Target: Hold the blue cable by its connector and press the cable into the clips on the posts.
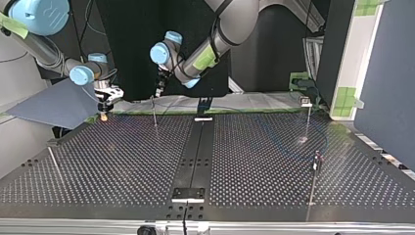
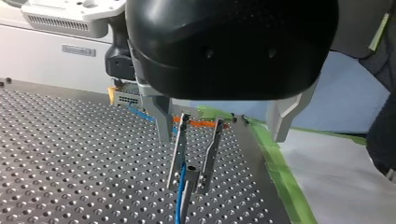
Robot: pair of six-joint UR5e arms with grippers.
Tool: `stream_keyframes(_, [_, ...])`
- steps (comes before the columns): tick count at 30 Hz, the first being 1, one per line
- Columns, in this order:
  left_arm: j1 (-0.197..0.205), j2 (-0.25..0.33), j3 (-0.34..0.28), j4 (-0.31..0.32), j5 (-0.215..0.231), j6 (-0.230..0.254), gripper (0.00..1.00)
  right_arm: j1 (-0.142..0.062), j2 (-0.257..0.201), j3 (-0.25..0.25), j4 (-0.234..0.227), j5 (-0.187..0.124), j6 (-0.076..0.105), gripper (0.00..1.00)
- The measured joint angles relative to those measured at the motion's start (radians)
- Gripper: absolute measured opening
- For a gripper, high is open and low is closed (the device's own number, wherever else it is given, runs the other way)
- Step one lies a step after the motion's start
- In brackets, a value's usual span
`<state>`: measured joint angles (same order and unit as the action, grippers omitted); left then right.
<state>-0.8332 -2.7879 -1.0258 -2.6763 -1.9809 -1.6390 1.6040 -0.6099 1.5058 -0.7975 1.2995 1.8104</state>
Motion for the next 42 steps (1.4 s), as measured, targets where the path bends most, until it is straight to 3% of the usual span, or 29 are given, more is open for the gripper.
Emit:
stream_keyframes(4, [-0.007,0.010,-0.010,-0.003,-0.013,0.016,1.00,0.001,0.000,0.000,0.001,0.000,0.000,0.01])
stream_keyframes(11, [-0.019,0.064,-0.064,0.047,-0.050,0.041,1.00,0.007,0.000,0.000,0.001,0.000,0.000,0.01])
stream_keyframes(16, [-0.027,0.103,-0.103,0.085,-0.040,0.030,1.00,0.009,0.000,0.000,0.000,-0.003,0.001,0.01])
stream_keyframes(22, [-0.031,0.156,-0.156,0.121,-0.001,-0.017,1.00,0.013,0.000,0.000,0.000,-0.014,0.000,0.01])
stream_keyframes(27, [-0.036,0.209,-0.209,0.084,0.012,-0.051,1.00,0.016,0.000,0.000,0.002,-0.017,0.000,0.01])
stream_keyframes(42, [-0.049,0.340,-0.340,-0.037,0.006,-0.055,1.00,0.024,0.000,0.000,0.005,-0.024,0.001,0.01])
